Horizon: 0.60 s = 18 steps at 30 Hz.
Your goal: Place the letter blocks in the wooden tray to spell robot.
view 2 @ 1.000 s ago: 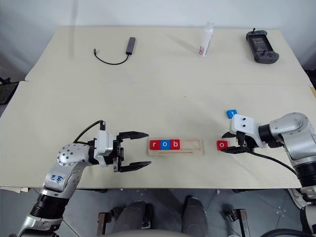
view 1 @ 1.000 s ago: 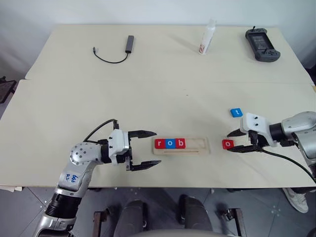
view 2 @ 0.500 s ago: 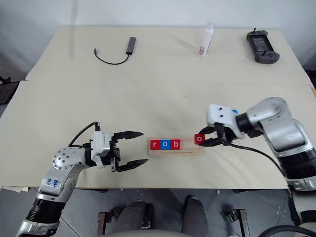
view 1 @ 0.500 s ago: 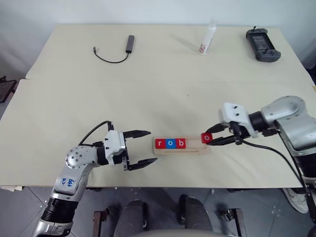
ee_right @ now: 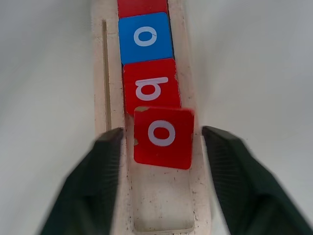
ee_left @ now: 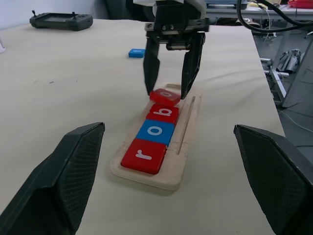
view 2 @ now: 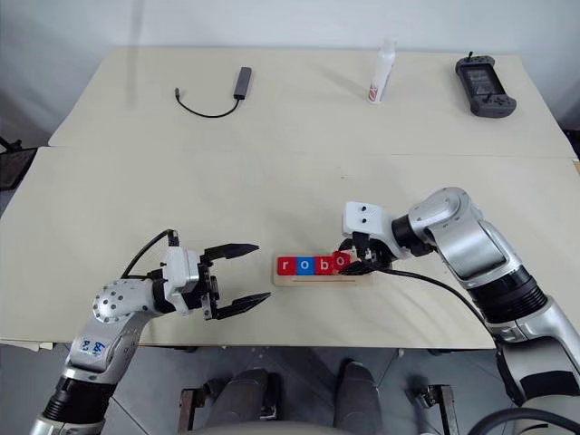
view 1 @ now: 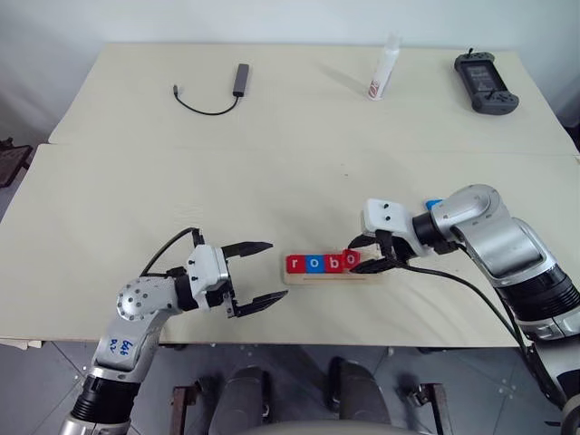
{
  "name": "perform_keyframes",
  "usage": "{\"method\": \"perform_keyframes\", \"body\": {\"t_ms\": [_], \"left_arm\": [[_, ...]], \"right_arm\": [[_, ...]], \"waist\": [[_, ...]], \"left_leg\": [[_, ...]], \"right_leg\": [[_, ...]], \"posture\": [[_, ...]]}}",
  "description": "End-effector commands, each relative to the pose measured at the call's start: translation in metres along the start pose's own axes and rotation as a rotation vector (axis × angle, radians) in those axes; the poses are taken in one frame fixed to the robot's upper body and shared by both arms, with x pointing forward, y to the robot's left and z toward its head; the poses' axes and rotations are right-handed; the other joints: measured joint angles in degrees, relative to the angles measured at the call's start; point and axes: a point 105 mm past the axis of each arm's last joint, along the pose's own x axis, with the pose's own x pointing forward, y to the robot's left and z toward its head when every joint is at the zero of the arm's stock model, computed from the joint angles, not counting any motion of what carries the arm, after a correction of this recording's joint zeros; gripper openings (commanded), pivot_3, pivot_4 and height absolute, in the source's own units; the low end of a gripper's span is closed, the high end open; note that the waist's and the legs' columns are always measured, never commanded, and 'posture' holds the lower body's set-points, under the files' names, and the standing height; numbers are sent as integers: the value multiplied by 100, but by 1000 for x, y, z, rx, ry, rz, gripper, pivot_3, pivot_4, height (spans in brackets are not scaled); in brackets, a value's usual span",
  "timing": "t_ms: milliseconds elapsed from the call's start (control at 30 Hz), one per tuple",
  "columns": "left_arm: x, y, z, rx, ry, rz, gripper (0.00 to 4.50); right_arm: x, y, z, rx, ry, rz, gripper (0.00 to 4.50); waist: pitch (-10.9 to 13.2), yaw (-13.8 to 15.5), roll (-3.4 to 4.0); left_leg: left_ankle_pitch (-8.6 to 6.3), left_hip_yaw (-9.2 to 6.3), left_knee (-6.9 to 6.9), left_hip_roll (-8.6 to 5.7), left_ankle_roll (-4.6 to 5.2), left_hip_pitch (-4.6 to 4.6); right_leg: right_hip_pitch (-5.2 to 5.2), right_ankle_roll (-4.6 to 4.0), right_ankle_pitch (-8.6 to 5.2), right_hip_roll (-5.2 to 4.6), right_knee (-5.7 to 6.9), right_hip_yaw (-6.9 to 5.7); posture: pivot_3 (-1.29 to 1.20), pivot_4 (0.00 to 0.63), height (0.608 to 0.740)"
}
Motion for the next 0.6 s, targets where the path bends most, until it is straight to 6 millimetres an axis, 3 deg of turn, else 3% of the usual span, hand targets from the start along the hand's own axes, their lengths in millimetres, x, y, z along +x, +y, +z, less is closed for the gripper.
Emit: {"method": "perform_keyframes", "body": {"t_ms": [33, 100, 333, 600], "left_arm": [[-1, 2, 11, 46, -19, 11, 4500], [-1, 3, 11, 47, -19, 14, 4500], [1, 5, 10, 48, -21, 12, 4500], [0, 7, 8, 42, -17, 6, 4500]], "right_arm": [[-11, -1, 10, -27, -16, -16, 4040], [-16, 1, 10, -19, -18, -14, 4465], [-32, -2, 1, 39, -41, -89, 4465], [-66, -5, -35, 197, -124, -324, 4465]], "waist": [[0, -1, 0], [0, -6, 0], [0, 0, 0], [0, 29, -1]], "left_leg": [[0, 1, 0, 0, 0, 0], [0, 0, 0, 0, 0, 1], [0, 1, 0, 0, 0, 0], [0, 6, -1, -2, 0, -1]], "right_leg": [[0, 0, 0, 0, 0, 0], [0, 0, 0, 0, 0, 1], [1, 0, 0, 0, -1, 0], [2, 0, 0, -1, -2, -1]], "posture": [[0, 150, 740], [0, 150, 740], [0, 150, 740], [0, 150, 740]]}}
